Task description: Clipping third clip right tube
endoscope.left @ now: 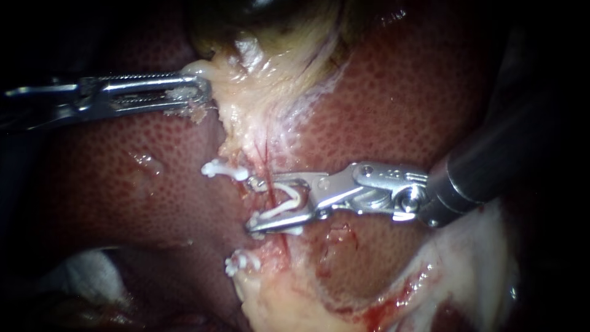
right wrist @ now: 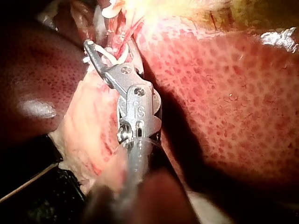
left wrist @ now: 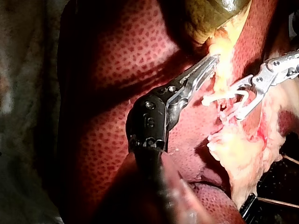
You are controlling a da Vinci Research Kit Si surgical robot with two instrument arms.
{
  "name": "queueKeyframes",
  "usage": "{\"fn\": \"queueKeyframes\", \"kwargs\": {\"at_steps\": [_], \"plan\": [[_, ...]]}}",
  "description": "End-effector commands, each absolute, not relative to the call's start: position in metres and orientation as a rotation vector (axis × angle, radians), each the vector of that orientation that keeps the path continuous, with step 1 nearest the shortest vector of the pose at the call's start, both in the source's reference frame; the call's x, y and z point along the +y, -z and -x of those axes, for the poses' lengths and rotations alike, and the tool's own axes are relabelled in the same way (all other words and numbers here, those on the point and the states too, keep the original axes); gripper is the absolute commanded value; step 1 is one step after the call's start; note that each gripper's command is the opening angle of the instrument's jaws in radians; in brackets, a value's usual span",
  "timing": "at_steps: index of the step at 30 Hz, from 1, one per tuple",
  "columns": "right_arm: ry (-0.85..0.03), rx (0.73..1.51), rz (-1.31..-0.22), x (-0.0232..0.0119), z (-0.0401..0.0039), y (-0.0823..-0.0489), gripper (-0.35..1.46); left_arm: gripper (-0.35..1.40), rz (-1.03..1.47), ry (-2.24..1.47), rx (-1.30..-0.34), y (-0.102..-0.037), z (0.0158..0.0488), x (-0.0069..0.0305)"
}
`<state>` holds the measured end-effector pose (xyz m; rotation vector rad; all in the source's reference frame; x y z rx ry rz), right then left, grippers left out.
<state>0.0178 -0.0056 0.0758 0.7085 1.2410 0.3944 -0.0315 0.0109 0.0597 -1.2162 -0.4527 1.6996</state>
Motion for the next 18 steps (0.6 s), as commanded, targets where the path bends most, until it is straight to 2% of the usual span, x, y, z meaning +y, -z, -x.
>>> {"fn": "queueKeyframes", "kwargs": {"at_steps": [1, 7, 18], "plan": [[-0.404, 1.253, -0.718, -0.0055, -0.0178, -0.0757, 0.50, -0.35, 1.216, -1.700, -0.453, -0.0597, 0.0315, 0.0109], [-0.428, 1.293, -0.755, -0.0048, -0.0177, -0.0749, 0.50, -0.35, 1.216, -1.700, -0.453, -0.0597, 0.0315, 0.0109], [-0.483, 1.320, -0.803, -0.0040, -0.0176, -0.0737, 0.49, -0.35, 1.216, -1.700, -0.453, -0.0597, 0.0315, 0.0109]]}}
